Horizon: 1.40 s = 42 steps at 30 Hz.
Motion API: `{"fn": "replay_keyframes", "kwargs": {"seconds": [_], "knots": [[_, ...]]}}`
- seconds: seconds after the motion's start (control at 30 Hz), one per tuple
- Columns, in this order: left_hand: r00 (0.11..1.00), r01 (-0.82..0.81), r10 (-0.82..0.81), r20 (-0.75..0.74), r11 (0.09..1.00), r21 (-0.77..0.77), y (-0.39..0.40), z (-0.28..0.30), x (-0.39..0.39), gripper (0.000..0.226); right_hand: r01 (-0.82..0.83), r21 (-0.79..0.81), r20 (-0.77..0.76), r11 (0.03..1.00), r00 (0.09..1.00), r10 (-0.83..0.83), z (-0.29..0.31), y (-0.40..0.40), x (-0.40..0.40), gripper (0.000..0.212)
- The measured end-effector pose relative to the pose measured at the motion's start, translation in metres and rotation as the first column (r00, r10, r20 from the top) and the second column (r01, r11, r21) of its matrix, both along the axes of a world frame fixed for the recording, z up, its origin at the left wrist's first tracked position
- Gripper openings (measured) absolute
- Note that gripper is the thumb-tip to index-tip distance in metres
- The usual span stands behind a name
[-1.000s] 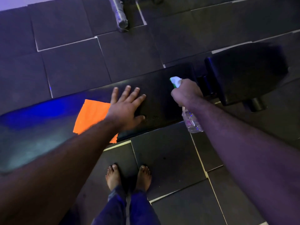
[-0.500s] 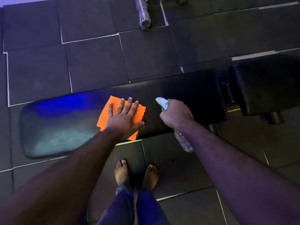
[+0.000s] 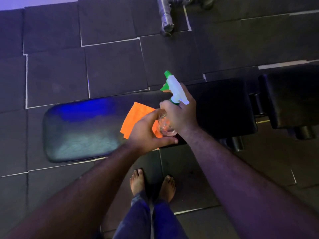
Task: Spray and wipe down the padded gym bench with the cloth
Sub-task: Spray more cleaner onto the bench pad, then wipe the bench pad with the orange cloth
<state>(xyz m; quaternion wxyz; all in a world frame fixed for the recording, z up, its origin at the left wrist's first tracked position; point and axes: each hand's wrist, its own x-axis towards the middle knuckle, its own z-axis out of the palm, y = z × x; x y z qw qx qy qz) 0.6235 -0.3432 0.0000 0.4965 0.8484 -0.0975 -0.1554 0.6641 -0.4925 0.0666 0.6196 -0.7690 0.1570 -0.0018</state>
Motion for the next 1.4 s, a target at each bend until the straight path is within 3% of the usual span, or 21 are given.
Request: {"fn": "replay_keyframes", "kwargs": {"seconds": [0.13,0.23,0.3,0.37,0.5,0.67,0.8,0.9,0.93,1.0,1.07,1.1,1.17,1.23,1.4], "knots": [[0.974,-0.182,0.163,0.156,0.977,0.11,0.029,0.014,0.013,0.075,-0.1,0.066,0.084,0.993,0.992,0.094,0.012,0.035,0.008,0.042],[0.945,-0.294,0.268,0.187,0.947,0.13,0.061,0.006,0.019,0.066,-0.263,-0.005,0.12,0.965,0.958,0.262,-0.002,0.048,0.005,0.069],[0.917,-0.384,0.358,0.175,0.911,0.148,0.088,-0.004,0.021,0.066,-0.368,-0.122,-0.03,0.922,0.93,0.367,-0.026,0.049,-0.004,0.102],[0.869,-0.495,0.476,0.137,0.849,0.187,0.114,-0.017,0.023,0.066,-0.456,-0.244,-0.218,0.856,0.886,0.41,-0.054,0.049,-0.022,0.116],[0.771,-0.633,0.629,0.101,0.742,0.221,0.151,-0.041,0.025,0.073,-0.551,-0.44,-0.264,0.709,0.834,0.484,-0.102,0.056,-0.055,0.091],[0.752,-0.654,0.658,0.042,0.736,0.174,0.162,-0.056,0.02,0.077,-0.565,-0.648,-0.331,0.511,0.813,0.479,-0.126,0.073,-0.062,0.082],[0.787,-0.605,0.616,-0.023,0.778,0.17,0.163,-0.05,0.018,0.082,-0.527,-0.725,-0.349,0.444,0.836,0.424,-0.132,0.083,-0.064,0.082],[0.823,-0.553,0.563,-0.077,0.824,0.124,0.159,-0.05,0.004,0.106,-0.553,-0.748,-0.396,0.367,0.815,0.422,-0.136,0.082,-0.064,0.079],[0.828,-0.553,0.56,-0.03,0.824,0.122,0.155,-0.048,-0.005,0.11,-0.558,-0.752,-0.403,0.352,0.811,0.424,-0.136,0.079,-0.064,0.079],[0.836,-0.539,0.499,0.227,0.824,0.175,0.145,-0.045,-0.025,0.107,-0.556,-0.763,-0.406,0.329,0.808,0.426,-0.137,0.071,-0.067,0.08],[0.828,-0.427,0.263,0.495,0.868,0.253,0.136,-0.047,-0.041,0.095,-0.543,-0.778,-0.4,0.318,0.817,0.416,-0.138,0.063,-0.073,0.079],[0.821,-0.341,0.136,0.554,0.896,0.285,0.131,-0.05,-0.044,0.087,-0.533,-0.785,-0.398,0.317,0.825,0.401,-0.138,0.058,-0.077,0.079],[0.845,-0.161,-0.046,0.534,0.928,0.335,0.117,-0.057,-0.043,0.074,-0.522,-0.793,-0.416,0.315,0.841,0.346,-0.137,0.046,-0.088,0.079],[0.888,-0.05,-0.127,0.443,0.929,0.367,0.101,-0.06,-0.033,0.066,-0.509,-0.8,-0.442,0.317,0.858,0.262,-0.138,0.031,-0.104,0.079],[0.945,-0.109,-0.03,0.327,0.911,0.397,0.047,-0.071,0.02,0.073,-0.429,-0.834,-0.407,0.347,0.903,0.139,-0.146,0.007,-0.093,0.079]]}}
